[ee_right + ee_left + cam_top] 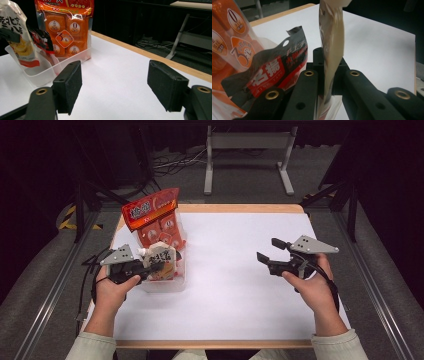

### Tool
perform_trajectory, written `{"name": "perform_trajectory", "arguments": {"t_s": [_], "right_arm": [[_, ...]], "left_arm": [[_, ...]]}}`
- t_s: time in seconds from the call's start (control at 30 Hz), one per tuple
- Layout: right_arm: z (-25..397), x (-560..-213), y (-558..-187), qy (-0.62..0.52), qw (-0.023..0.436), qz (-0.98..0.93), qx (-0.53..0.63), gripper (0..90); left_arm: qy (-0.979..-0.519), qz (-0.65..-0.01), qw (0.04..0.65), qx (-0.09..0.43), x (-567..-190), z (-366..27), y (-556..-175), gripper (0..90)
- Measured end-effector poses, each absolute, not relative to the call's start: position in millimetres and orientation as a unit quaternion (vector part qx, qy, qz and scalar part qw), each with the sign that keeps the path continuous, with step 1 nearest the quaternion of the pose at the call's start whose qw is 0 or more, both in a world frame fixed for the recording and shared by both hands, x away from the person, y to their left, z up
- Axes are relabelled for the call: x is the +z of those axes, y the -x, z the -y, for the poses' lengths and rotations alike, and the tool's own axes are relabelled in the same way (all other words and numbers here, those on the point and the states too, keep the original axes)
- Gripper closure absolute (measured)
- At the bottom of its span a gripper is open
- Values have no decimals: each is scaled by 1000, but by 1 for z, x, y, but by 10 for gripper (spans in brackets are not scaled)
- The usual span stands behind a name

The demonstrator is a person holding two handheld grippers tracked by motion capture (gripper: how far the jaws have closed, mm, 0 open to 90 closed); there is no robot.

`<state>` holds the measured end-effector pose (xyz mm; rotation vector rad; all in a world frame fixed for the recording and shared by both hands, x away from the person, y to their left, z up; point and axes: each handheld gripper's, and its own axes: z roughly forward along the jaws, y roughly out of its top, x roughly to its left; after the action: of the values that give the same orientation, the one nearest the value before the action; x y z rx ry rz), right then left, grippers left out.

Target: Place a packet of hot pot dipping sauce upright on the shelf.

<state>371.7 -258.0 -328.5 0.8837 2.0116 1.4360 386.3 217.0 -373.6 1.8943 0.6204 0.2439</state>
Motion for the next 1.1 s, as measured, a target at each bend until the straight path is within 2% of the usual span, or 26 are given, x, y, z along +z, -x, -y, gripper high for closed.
{"name": "perform_trajectory", "arguments": {"t_s": [0.37, 1.1], "right_arm": [[255, -331, -373, -324, 251, -745, 527, 281], [248, -334, -373, -317, 242, -750, 528, 272]], "left_arm": [[-803, -269, 524, 85, -385, -214, -390, 843], [-821, -286, 485, 90, -393, -212, -387, 842]]}}
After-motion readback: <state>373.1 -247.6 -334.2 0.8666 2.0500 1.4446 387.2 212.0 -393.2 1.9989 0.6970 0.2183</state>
